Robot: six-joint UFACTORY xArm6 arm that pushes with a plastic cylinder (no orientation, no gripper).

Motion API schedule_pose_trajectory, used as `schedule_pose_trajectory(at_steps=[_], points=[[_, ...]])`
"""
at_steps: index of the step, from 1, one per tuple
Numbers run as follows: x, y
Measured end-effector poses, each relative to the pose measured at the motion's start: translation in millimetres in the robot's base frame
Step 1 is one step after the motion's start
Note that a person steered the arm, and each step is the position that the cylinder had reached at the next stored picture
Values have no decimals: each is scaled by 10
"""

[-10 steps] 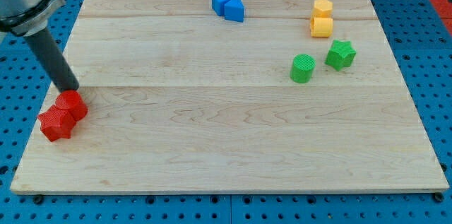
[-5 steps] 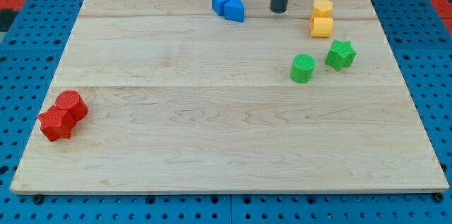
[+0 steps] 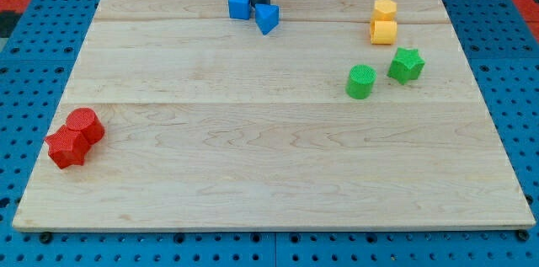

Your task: Keep the blue cube at the right of the group of red blocks

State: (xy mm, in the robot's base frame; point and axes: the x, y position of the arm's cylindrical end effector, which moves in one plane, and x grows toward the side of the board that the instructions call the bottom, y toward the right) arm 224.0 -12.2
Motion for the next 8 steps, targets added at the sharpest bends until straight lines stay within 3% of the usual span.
schedule_pose_trajectory(at_steps=[1,2,5,8], points=[[-305,157],[-297,133],[523,-848],[1178,-966]])
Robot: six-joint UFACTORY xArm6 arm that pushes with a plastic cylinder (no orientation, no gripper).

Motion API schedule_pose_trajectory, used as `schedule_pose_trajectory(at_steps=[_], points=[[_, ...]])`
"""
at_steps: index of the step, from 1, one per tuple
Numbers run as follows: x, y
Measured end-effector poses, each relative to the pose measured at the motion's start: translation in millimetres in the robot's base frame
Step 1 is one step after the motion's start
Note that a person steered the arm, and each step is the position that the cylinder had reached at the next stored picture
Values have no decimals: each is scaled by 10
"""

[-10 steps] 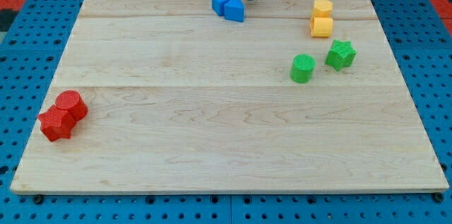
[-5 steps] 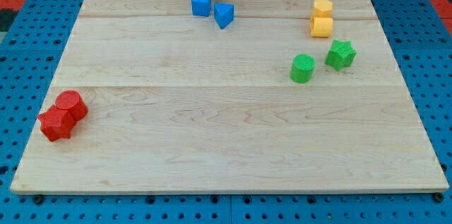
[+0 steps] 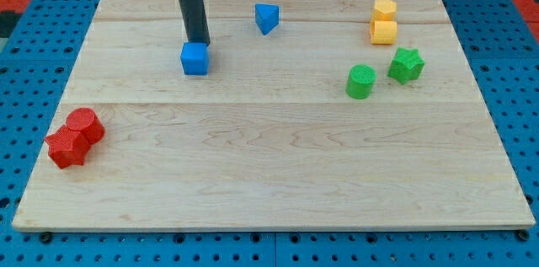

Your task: Keep the blue cube at the right of the group of red blocks

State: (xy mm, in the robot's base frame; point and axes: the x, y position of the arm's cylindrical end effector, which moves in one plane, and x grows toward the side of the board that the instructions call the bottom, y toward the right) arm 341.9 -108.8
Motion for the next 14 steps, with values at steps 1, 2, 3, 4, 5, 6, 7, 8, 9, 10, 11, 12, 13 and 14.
schedule_pose_trajectory(at_steps=[1,2,3,4,5,6,7,8,9,10,11,12,13,14], points=[[297,0],[604,-9],[1009,-151],[1346,-151],[1658,-146],[2024,-114],[2349,-114],[2434,-116],[2719,-78],[2683,-218],[2383,-574],[2337,-909],[2163,-772],[2179,-666]])
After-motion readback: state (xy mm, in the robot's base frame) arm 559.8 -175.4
